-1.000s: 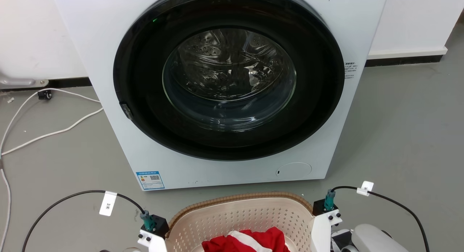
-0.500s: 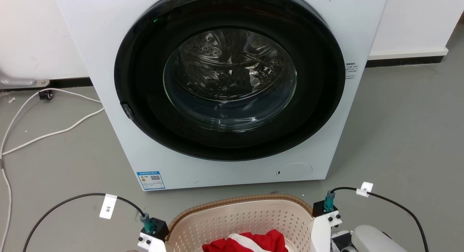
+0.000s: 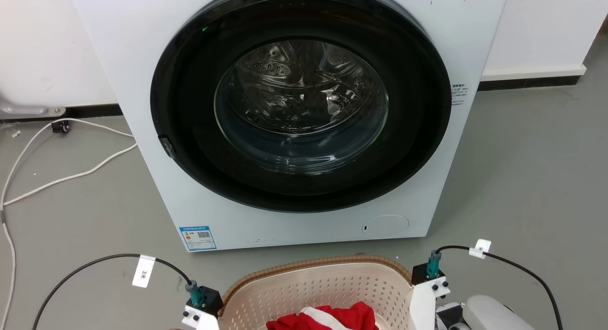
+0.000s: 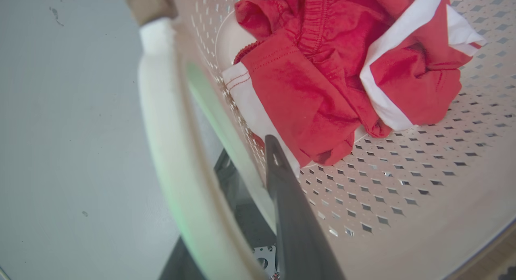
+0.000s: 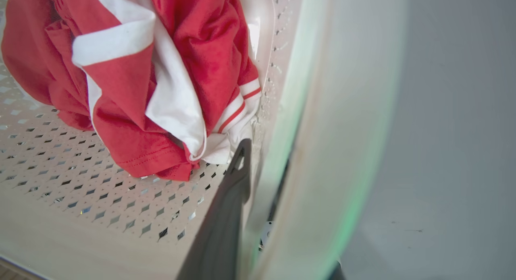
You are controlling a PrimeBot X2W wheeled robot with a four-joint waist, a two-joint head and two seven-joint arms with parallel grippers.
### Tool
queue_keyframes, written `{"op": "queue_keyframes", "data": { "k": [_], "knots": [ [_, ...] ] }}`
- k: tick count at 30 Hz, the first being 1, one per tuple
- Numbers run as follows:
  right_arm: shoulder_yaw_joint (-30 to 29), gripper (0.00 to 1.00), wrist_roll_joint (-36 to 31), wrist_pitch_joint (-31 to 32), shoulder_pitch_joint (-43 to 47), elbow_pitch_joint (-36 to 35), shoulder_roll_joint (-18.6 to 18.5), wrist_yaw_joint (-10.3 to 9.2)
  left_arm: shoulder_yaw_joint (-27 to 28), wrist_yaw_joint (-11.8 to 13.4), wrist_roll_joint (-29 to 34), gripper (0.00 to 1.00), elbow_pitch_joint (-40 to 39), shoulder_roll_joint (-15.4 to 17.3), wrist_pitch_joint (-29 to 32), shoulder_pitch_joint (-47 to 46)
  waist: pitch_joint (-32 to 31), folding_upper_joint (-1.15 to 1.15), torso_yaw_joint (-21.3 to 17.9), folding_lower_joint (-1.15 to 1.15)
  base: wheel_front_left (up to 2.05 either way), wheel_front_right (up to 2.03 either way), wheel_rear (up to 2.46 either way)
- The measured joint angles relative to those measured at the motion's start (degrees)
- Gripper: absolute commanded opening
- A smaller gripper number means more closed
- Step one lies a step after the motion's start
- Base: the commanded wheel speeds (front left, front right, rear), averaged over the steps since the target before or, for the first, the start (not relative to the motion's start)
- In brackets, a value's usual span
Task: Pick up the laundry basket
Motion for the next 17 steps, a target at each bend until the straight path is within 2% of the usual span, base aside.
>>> {"op": "queue_keyframes", "data": {
  "k": [17],
  "knots": [
    [-0.5, 0.00, -0.9, 0.2, 0.1, -0.7, 0.0, 0.00, 0.0, 0.0, -0.2, 0.00, 0.2, 0.0, -0.5, 0.0, 0.3, 0.00, 0.3, 0.00, 0.00, 0.00, 0.00]
  ]
}}
